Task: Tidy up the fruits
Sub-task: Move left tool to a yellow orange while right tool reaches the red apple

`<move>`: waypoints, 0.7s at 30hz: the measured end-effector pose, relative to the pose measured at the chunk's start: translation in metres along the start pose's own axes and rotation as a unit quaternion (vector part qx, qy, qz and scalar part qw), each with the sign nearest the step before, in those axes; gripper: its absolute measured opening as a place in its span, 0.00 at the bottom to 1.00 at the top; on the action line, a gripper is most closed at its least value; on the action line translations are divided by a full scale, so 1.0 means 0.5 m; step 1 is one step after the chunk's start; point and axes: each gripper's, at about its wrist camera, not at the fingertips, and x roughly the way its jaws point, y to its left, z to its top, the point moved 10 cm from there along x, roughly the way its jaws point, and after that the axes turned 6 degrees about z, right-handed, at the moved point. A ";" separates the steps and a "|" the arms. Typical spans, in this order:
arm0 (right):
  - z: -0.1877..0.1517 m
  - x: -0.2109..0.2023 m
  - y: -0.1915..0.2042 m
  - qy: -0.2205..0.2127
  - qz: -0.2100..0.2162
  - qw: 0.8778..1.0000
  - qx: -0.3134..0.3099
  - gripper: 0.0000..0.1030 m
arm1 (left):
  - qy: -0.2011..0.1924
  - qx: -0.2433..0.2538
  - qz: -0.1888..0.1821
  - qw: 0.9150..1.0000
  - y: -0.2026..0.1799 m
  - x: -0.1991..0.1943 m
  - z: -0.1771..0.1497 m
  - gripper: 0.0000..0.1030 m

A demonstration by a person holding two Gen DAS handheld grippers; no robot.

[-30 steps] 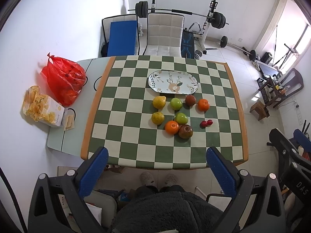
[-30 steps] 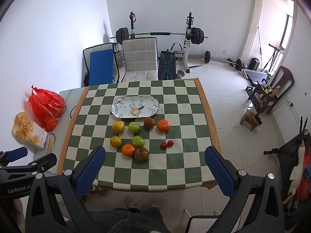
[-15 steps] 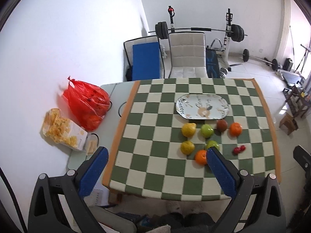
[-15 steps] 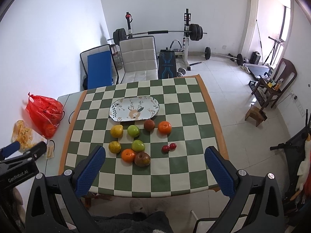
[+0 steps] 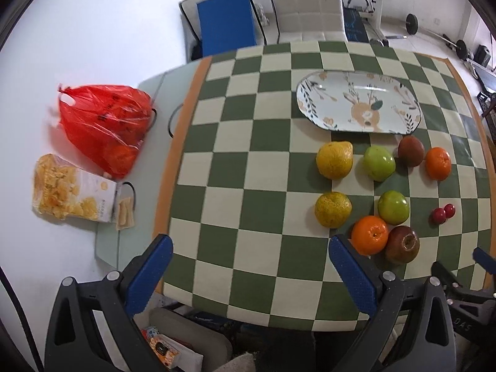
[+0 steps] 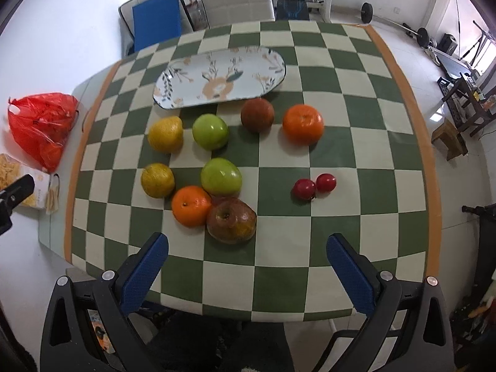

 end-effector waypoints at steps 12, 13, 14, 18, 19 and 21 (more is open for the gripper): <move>-0.069 0.216 -0.022 0.093 0.087 0.969 0.214 0.99 | 0.206 0.041 -0.176 0.962 -0.211 0.257 0.009 0.95; -0.070 0.224 -0.021 0.094 0.098 0.963 0.233 0.99 | 0.216 0.048 -0.183 0.958 -0.226 0.267 0.005 0.91; -0.072 0.231 -0.022 0.095 0.101 0.959 0.248 0.98 | 0.222 0.055 -0.186 0.956 -0.238 0.275 0.002 0.85; -0.065 0.254 -0.013 0.097 0.113 0.947 0.284 0.97 | 0.231 0.070 -0.205 0.948 -0.280 0.296 -0.004 0.55; -0.063 0.259 -0.011 0.097 0.115 0.945 0.291 0.94 | 0.229 0.070 -0.207 0.949 -0.283 0.297 -0.002 0.55; -0.059 0.267 -0.011 0.100 0.115 0.941 0.302 0.91 | 0.220 0.074 -0.209 0.950 -0.284 0.293 -0.003 0.55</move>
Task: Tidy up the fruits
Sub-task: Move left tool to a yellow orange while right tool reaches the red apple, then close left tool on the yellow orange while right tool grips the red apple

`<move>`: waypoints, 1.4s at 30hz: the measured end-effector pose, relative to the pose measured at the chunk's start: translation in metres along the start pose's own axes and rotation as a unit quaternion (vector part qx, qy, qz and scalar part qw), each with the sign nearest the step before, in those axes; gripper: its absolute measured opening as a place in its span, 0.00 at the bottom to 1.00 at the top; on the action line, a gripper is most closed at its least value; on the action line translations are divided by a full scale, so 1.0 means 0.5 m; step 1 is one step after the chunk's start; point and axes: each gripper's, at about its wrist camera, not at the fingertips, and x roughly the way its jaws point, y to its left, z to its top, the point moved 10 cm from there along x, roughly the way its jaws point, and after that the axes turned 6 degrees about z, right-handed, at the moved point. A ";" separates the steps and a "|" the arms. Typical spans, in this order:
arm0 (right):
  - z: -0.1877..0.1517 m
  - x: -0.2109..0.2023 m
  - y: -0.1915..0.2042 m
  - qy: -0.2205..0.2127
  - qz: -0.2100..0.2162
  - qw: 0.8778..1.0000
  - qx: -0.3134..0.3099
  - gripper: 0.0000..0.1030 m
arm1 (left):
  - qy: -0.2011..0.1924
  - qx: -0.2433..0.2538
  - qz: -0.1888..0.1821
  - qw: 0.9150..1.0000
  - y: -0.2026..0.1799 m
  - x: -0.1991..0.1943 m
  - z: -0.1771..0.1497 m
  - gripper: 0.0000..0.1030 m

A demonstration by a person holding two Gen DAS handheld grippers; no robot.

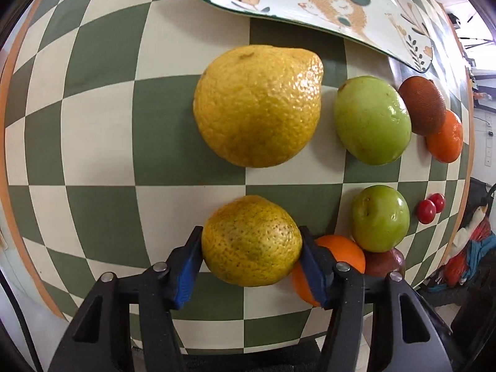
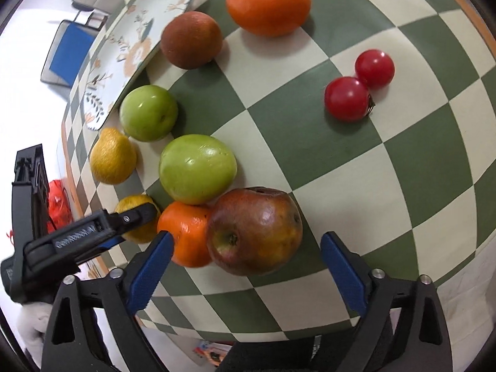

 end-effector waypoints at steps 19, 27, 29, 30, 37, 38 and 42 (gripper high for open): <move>0.014 0.023 -0.050 0.003 -0.054 0.999 0.003 0.69 | -0.016 0.036 0.034 0.999 0.005 0.043 -0.057 0.51; 0.027 0.028 -0.050 -0.013 -0.069 0.998 0.002 0.69 | -0.021 0.038 0.025 0.999 0.030 -0.020 -0.031 0.50; 0.027 0.028 -0.048 -0.011 -0.071 0.997 -0.003 0.68 | -0.023 0.035 0.023 0.999 0.045 -0.041 -0.040 0.50; 0.029 0.029 -0.045 -0.011 -0.073 0.997 -0.007 0.68 | -0.025 0.035 0.022 0.999 0.045 -0.035 -0.045 0.50; 0.031 0.020 -0.021 -0.019 -0.100 0.992 -0.080 0.68 | -0.031 0.022 0.015 0.999 0.043 -0.079 -0.064 0.49; 0.032 0.014 -0.017 -0.020 -0.100 0.991 -0.090 0.68 | -0.030 0.016 0.008 0.999 0.043 -0.094 -0.067 0.48; 0.045 -0.028 0.017 -0.021 -0.078 0.988 -0.129 0.68 | -0.046 0.002 -0.029 0.999 0.029 -0.188 -0.052 0.36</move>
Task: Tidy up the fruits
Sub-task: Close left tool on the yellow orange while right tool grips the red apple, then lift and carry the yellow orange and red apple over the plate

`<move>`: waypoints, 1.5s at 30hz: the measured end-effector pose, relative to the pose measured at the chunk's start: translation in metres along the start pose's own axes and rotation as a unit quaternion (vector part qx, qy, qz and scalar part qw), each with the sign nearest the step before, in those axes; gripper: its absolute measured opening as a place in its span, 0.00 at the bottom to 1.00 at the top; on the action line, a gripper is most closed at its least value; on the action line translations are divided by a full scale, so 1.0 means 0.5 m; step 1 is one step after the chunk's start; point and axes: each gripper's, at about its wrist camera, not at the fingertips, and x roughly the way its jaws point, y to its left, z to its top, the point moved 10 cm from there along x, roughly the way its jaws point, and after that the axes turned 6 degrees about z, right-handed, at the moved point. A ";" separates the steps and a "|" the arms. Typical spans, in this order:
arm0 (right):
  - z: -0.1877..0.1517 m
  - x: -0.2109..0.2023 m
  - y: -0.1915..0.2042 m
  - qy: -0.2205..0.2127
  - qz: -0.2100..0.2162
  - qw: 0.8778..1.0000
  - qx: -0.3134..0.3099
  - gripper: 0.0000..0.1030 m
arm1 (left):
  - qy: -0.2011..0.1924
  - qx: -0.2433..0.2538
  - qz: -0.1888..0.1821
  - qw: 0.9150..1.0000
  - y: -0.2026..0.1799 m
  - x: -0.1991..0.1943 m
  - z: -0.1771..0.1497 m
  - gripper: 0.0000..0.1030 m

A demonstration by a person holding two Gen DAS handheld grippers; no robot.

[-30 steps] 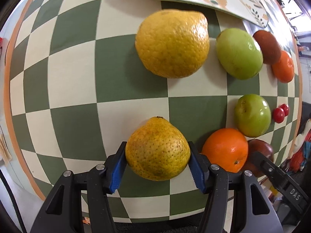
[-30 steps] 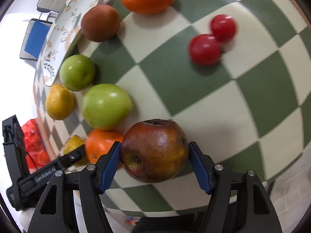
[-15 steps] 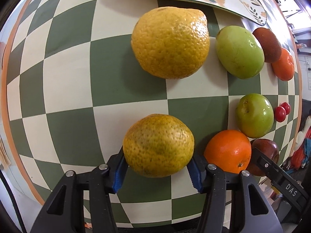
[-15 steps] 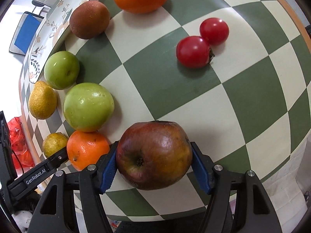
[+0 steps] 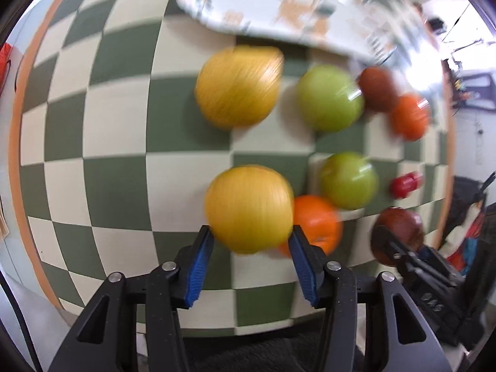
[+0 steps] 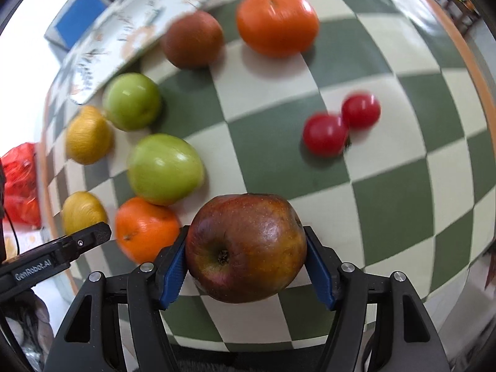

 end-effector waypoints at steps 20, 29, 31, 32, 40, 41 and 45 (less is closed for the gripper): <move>0.190 -0.055 0.059 -0.003 0.037 0.992 -0.121 0.68 | 0.021 -0.024 0.036 0.999 0.002 0.043 0.112 0.54; 0.187 -0.035 0.070 0.012 0.038 0.990 -0.132 0.68 | -0.001 -0.036 0.008 0.999 0.037 0.054 0.131 0.54; 0.188 -0.042 0.074 0.008 0.036 0.990 -0.135 0.68 | -0.016 -0.029 0.005 0.999 0.039 0.027 0.127 0.54; 0.191 -0.047 0.076 0.005 0.036 0.990 -0.136 0.68 | -0.027 -0.024 0.003 0.999 0.039 0.003 0.121 0.54; 0.259 -0.120 0.124 -0.036 0.056 0.989 -0.131 0.68 | -0.099 -0.038 -0.051 0.993 0.021 -0.185 0.213 0.54; 0.280 -0.122 0.136 -0.040 0.061 0.989 -0.128 0.68 | -0.104 -0.041 -0.051 0.992 0.012 -0.189 0.242 0.54; 0.389 -0.103 0.197 -0.053 0.064 0.987 -0.135 0.68 | -0.093 -0.057 -0.036 0.993 0.032 -0.143 0.366 0.54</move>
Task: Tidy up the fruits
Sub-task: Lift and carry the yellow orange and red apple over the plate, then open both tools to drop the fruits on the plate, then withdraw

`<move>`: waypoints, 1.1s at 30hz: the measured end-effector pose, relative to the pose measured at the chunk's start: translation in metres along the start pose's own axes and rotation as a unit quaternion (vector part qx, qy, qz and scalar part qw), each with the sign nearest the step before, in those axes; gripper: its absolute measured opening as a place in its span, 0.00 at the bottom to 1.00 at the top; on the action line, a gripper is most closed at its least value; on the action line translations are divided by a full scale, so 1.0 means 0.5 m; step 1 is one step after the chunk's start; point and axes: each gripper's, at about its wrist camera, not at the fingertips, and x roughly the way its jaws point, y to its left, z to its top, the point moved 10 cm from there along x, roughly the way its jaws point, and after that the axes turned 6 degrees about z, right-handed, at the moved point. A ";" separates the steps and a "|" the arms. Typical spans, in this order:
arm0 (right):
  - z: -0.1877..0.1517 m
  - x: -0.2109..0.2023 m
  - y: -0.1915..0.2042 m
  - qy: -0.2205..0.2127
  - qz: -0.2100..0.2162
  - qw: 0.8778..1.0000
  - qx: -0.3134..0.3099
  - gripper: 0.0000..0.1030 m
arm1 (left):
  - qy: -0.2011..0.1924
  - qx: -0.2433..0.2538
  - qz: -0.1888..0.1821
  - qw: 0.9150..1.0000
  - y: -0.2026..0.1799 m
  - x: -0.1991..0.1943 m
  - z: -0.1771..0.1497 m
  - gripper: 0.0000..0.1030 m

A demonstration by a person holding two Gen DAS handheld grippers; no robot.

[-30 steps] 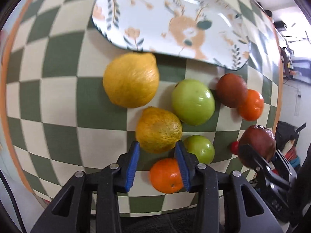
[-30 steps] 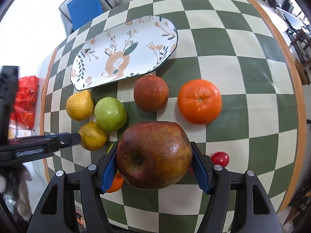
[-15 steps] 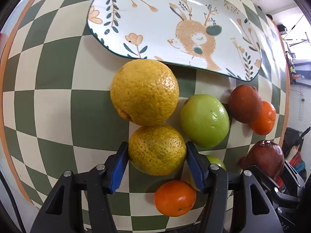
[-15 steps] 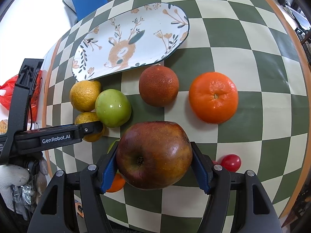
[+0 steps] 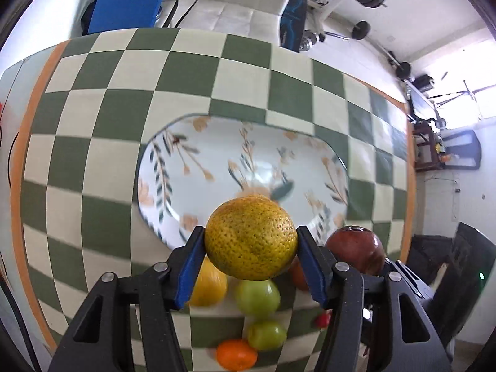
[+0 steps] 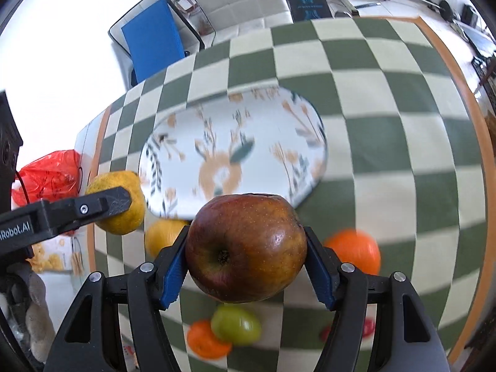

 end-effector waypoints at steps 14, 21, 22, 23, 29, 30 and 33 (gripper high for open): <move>0.176 0.173 0.021 0.058 -0.034 0.997 -0.047 0.68 | 0.074 -0.044 0.007 0.996 0.053 0.115 0.081 0.54; 0.187 0.199 0.022 0.077 -0.044 0.995 -0.046 0.69 | 0.072 -0.026 0.034 0.997 0.041 0.131 0.095 0.55; 0.186 0.202 0.022 0.081 -0.047 0.994 -0.048 0.69 | 0.068 -0.022 0.037 0.997 0.039 0.129 0.098 0.55; 0.184 0.205 0.021 0.085 -0.051 0.994 -0.048 0.69 | 0.061 -0.017 0.042 0.997 0.036 0.126 0.101 0.59; 0.181 0.191 0.018 0.080 -0.062 0.994 -0.035 0.91 | 0.031 0.004 0.074 0.997 0.040 0.097 0.104 0.86; 0.181 0.186 0.018 0.079 -0.067 0.994 -0.037 0.91 | 0.023 0.007 0.080 0.997 0.041 0.089 0.102 0.86; 0.176 0.162 0.012 0.067 -0.092 0.993 -0.043 0.91 | -0.003 0.015 0.099 0.995 0.052 0.057 0.092 0.86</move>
